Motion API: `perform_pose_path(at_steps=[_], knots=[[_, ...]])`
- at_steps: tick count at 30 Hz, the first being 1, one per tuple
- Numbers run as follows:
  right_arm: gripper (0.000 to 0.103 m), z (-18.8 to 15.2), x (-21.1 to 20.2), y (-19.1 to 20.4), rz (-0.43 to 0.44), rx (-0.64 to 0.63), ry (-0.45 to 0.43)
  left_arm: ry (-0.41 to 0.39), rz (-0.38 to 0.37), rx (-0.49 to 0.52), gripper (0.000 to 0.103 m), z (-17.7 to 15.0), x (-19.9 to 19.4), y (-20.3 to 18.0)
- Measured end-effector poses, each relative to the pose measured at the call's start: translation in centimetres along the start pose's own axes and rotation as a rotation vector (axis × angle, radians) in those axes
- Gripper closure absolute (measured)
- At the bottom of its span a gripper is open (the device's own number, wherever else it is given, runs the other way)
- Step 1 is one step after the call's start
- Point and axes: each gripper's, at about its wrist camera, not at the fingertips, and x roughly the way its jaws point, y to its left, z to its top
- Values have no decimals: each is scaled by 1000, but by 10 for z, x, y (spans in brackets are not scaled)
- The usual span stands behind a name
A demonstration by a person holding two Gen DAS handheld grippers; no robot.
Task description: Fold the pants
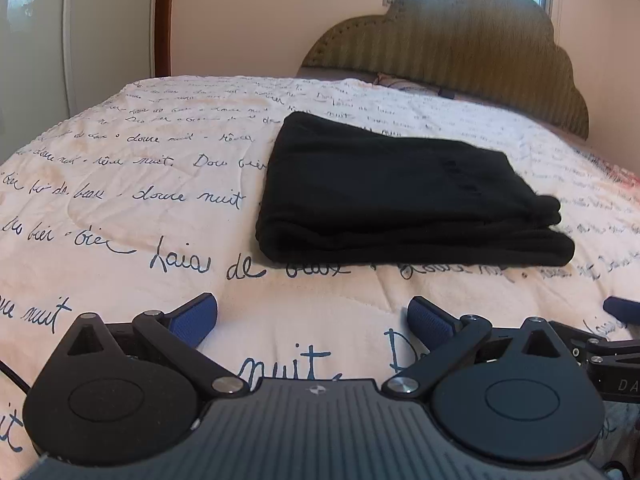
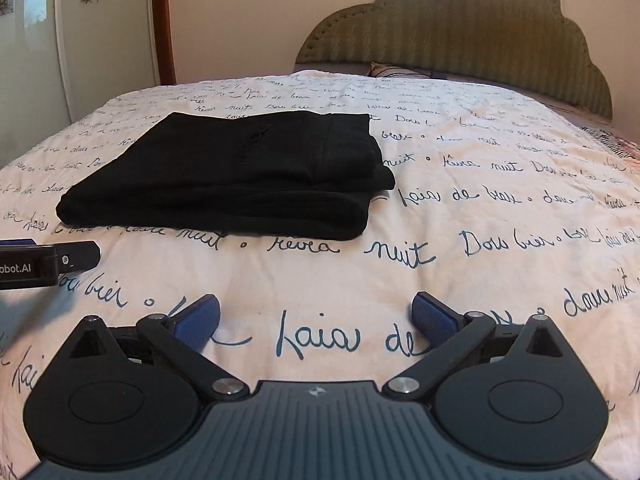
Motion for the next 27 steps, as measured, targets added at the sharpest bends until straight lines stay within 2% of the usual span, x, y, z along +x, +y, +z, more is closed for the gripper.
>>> perform_pose_path(at_steps=[8, 15, 27], knots=[[0, -1, 1, -5, 25, 23, -8, 16, 28, 44, 0, 0, 4, -5], [0, -4, -1, -2, 10, 10, -20, 21, 43, 62, 0, -2, 3, -9], [0, -4, -1, -2, 14, 13, -21, 5, 41, 60, 0, -10, -2, -9]])
